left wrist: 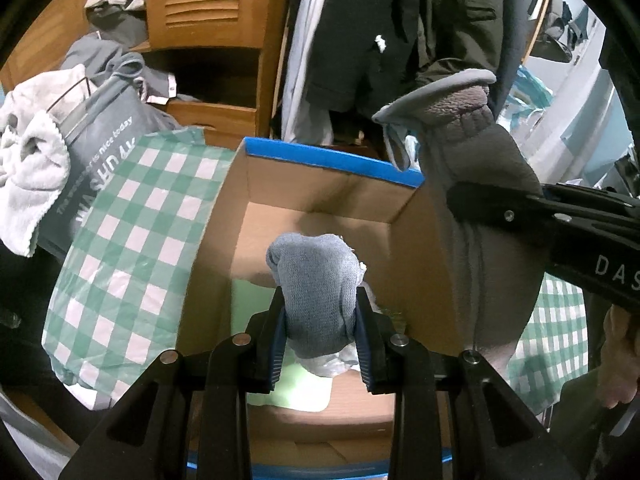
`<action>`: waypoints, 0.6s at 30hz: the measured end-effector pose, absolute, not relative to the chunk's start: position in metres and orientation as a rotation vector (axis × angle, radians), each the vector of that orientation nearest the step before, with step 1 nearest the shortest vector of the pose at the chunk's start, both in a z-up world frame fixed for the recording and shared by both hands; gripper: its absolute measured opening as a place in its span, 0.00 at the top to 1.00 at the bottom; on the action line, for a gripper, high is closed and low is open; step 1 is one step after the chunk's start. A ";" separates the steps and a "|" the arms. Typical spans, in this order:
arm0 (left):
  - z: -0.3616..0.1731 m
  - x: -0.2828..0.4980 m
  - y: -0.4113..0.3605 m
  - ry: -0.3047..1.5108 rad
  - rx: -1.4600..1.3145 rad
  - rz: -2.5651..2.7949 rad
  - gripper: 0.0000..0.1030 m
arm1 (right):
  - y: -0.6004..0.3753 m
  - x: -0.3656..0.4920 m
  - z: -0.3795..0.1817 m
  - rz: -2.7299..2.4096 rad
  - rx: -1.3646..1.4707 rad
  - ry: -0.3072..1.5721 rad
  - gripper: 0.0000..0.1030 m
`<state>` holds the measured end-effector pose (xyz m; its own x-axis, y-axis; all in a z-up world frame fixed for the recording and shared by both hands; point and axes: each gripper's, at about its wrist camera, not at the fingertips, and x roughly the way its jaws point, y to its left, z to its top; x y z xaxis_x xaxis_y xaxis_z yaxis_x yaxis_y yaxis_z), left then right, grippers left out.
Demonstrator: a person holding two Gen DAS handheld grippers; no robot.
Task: Organize soft objects
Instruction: 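Open both tools over the box to drop the two grey socks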
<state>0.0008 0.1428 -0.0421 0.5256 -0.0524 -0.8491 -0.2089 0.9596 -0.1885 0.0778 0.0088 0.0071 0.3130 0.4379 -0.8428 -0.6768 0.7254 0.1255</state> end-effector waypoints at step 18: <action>-0.039 0.000 0.147 1.012 -0.267 0.158 0.38 | 0.010 0.087 -0.013 0.722 -0.241 1.075 0.48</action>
